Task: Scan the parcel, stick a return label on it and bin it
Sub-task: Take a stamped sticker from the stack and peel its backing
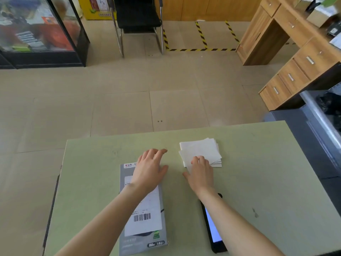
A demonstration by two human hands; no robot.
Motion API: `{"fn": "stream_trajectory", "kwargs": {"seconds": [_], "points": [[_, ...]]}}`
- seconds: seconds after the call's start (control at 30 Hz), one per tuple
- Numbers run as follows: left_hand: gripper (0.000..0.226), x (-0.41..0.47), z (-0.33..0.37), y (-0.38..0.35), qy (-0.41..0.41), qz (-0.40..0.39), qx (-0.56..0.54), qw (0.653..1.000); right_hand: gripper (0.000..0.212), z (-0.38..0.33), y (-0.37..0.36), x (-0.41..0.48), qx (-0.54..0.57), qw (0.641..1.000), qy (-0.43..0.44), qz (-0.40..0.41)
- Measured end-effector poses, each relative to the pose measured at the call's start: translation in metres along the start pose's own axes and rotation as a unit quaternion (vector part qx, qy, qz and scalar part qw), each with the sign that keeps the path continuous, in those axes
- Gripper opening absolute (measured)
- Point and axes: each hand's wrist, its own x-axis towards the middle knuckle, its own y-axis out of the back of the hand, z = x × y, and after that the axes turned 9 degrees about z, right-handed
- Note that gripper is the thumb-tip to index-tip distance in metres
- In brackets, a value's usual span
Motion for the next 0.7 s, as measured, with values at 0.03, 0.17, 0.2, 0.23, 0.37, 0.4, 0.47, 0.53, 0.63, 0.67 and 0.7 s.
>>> {"fn": "stream_trajectory", "kwargs": {"seconds": [0.03,0.17,0.2,0.23,0.37,0.4,0.47,0.53,0.63,0.67,0.7], "points": [[0.049,0.004,0.001,-0.004,-0.002,-0.006,0.010,1.000,0.042,0.001,-0.002,0.004,-0.006,1.000,0.005,-0.001],[0.045,0.011,0.002,-0.013,0.008,-0.028,0.028,0.999,0.028,0.007,-0.005,0.013,0.008,1.000,0.002,-0.001],[0.044,0.012,0.003,-0.015,0.011,-0.031,0.030,0.999,0.024,0.009,-0.005,0.014,0.012,1.000,0.006,0.000],[0.043,0.012,0.003,-0.016,0.013,-0.033,0.031,0.999,0.020,0.009,-0.006,0.013,0.021,1.000,0.006,0.004],[0.041,0.013,0.006,-0.018,0.017,-0.033,0.029,0.999,0.015,0.013,-0.001,0.007,0.126,0.989,-0.050,0.052],[0.041,0.013,0.007,-0.018,0.017,-0.034,0.029,0.999,0.017,0.014,0.001,0.006,0.176,0.980,-0.074,0.055],[0.041,0.014,0.011,-0.019,0.019,-0.037,0.018,0.999,0.018,0.018,0.009,0.006,0.284,0.948,-0.133,0.054],[0.040,0.016,0.016,-0.021,0.026,-0.041,-0.002,0.999,0.018,0.019,0.018,0.007,0.357,0.915,-0.177,0.056],[0.043,0.019,0.025,-0.025,0.031,-0.041,-0.028,0.998,0.019,0.019,0.029,0.008,0.421,0.883,-0.203,0.043],[0.046,0.020,0.028,-0.026,0.026,-0.043,-0.033,0.998,0.019,0.019,0.032,0.009,0.438,0.874,-0.208,0.029],[0.050,0.021,0.031,-0.027,0.019,-0.045,-0.038,0.998,0.018,0.020,0.034,0.009,0.453,0.866,-0.212,0.009]]}}
